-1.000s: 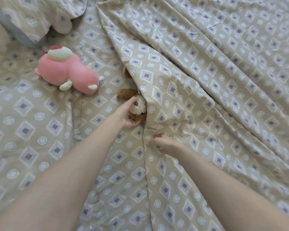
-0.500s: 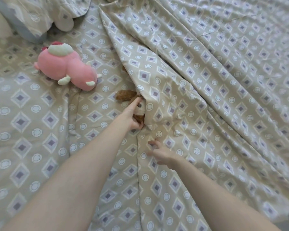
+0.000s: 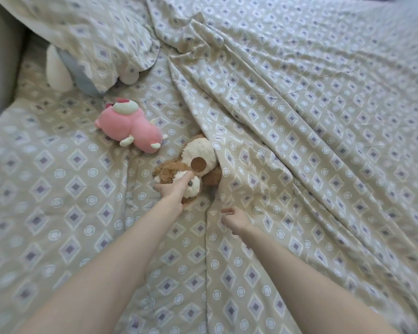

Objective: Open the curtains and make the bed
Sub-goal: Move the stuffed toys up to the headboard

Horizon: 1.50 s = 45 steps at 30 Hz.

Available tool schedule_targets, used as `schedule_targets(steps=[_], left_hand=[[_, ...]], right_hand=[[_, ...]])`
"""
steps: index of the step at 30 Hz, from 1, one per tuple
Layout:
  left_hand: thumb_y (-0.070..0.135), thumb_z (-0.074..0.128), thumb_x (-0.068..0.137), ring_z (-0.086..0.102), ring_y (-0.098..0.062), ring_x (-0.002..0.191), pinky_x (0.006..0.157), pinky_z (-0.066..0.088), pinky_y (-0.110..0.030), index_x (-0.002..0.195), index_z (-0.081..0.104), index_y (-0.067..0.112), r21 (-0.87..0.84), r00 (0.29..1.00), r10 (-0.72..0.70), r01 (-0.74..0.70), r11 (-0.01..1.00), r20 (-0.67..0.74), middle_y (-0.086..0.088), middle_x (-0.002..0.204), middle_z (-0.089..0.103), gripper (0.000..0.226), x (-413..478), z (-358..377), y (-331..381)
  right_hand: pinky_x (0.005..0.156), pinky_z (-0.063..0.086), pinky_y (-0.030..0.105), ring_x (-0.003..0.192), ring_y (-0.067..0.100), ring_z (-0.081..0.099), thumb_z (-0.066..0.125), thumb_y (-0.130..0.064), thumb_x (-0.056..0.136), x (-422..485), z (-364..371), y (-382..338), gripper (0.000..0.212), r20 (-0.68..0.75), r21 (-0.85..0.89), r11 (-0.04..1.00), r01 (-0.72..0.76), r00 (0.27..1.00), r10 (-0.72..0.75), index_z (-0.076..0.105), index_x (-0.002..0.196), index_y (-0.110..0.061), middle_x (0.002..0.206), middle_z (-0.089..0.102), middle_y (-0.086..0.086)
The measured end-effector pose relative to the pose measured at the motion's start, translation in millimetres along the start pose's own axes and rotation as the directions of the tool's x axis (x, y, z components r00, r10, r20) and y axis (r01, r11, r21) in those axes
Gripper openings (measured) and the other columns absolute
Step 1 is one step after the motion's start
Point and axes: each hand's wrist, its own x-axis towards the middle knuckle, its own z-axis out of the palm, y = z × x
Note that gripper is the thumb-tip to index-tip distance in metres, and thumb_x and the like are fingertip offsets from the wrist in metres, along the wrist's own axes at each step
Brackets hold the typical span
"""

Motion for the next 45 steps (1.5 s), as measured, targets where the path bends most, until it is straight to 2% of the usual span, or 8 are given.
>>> schedule_targets(steps=[4, 11, 25, 28, 29, 32, 37, 45], left_hand=[[0.039, 0.08, 0.063, 0.042, -0.034, 0.129, 0.102, 0.042, -0.05, 0.148, -0.001, 0.027, 0.122, 0.981, 0.194, -0.189, 0.974, -0.031, -0.015, 0.149, 0.031, 0.119, -22, -52, 18], [0.038, 0.076, 0.071, 0.036, -0.034, 0.132, 0.103, 0.036, -0.041, 0.146, 0.007, 0.027, 0.187, 0.902, 0.408, -0.38, 0.906, -0.143, -0.012, 0.15, 0.023, 0.103, -57, -156, 66], [0.028, 0.08, 0.07, 0.029, -0.033, 0.137, 0.108, 0.031, -0.042, 0.146, 0.007, 0.028, -0.098, 0.859, 0.259, -0.333, 0.938, -0.441, -0.013, 0.154, 0.013, 0.106, 22, -325, 92], [0.025, 0.08, 0.073, 0.03, -0.035, 0.136, 0.108, 0.03, -0.041, 0.145, 0.01, 0.022, -0.164, 0.869, 0.191, -0.293, 0.942, -0.457, -0.018, 0.153, 0.012, 0.101, 42, -333, 98], [0.025, 0.079, 0.074, 0.032, -0.033, 0.134, 0.106, 0.031, -0.04, 0.145, 0.011, 0.022, -0.155, 0.868, 0.198, -0.296, 0.942, -0.455, -0.018, 0.152, 0.013, 0.098, 48, -333, 98], [0.031, 0.076, 0.078, 0.037, -0.031, 0.131, 0.106, 0.032, -0.039, 0.148, 0.004, 0.024, -0.077, 0.876, 0.231, -0.289, 0.954, -0.424, -0.016, 0.152, 0.018, 0.101, 71, -329, 99], [0.04, 0.058, 0.089, 0.027, -0.038, 0.137, 0.113, 0.023, -0.045, 0.151, -0.012, 0.016, -0.038, 0.884, 0.144, -0.179, 0.983, -0.446, -0.02, 0.153, 0.016, 0.097, 87, -324, 108], [0.015, 0.049, 0.092, 0.05, -0.033, 0.118, 0.1, 0.044, -0.039, 0.13, 0.03, 0.005, -0.072, 0.917, 0.205, -0.243, 0.967, -0.342, -0.02, 0.135, 0.039, 0.043, 53, -306, 110]], right_hand=[[0.06, 0.035, 0.018, 0.103, 0.02, 0.052, 0.042, -0.011, 0.09, -33, 2, -34, 0.039, -0.015, -0.077, 0.995, 0.07, 0.997, -0.071, 0.054, 0.127, -0.011, 0.115, 0.053, 0.004], [0.063, 0.04, 0.022, 0.092, 0.018, 0.051, 0.044, -0.013, 0.092, -86, 33, -104, 0.035, -0.017, -0.131, 0.976, 0.175, 0.984, -0.178, 0.054, 0.125, -0.013, 0.107, 0.054, 0.001], [0.102, 0.043, 0.048, 0.113, 0.036, 0.056, 0.045, -0.011, 0.092, -109, 169, -208, 0.041, 0.022, -0.085, 0.971, 0.225, 0.974, -0.224, 0.051, 0.132, -0.008, 0.113, 0.058, 0.016], [0.105, 0.036, 0.057, 0.121, 0.046, 0.049, 0.043, -0.005, 0.092, -109, 181, -211, 0.03, 0.018, -0.117, 0.968, 0.221, 0.975, -0.22, 0.061, 0.115, -0.001, 0.126, 0.054, 0.03], [0.105, 0.037, 0.056, 0.115, 0.044, 0.054, 0.043, -0.005, 0.092, -107, 183, -210, 0.023, 0.022, -0.132, 0.967, 0.218, 0.976, -0.217, 0.063, 0.102, -0.008, 0.12, 0.057, 0.027], [0.097, 0.046, 0.046, 0.098, 0.03, 0.058, 0.045, -0.009, 0.091, -86, 183, -202, 0.032, 0.003, -0.101, 0.969, 0.223, 0.975, -0.224, 0.058, 0.119, -0.016, 0.108, 0.057, 0.005], [0.077, 0.046, 0.032, 0.092, 0.02, 0.052, 0.045, -0.01, 0.091, -75, 177, -188, 0.036, -0.022, -0.06, 0.982, 0.181, 0.983, -0.183, 0.054, 0.125, -0.017, 0.102, 0.054, 0.002], [0.071, 0.046, 0.029, 0.091, 0.019, 0.055, 0.046, -0.011, 0.092, -99, 166, -189, 0.034, -0.042, 0.016, 0.981, 0.192, 0.981, -0.191, 0.054, 0.125, -0.016, 0.118, 0.057, 0.009]])
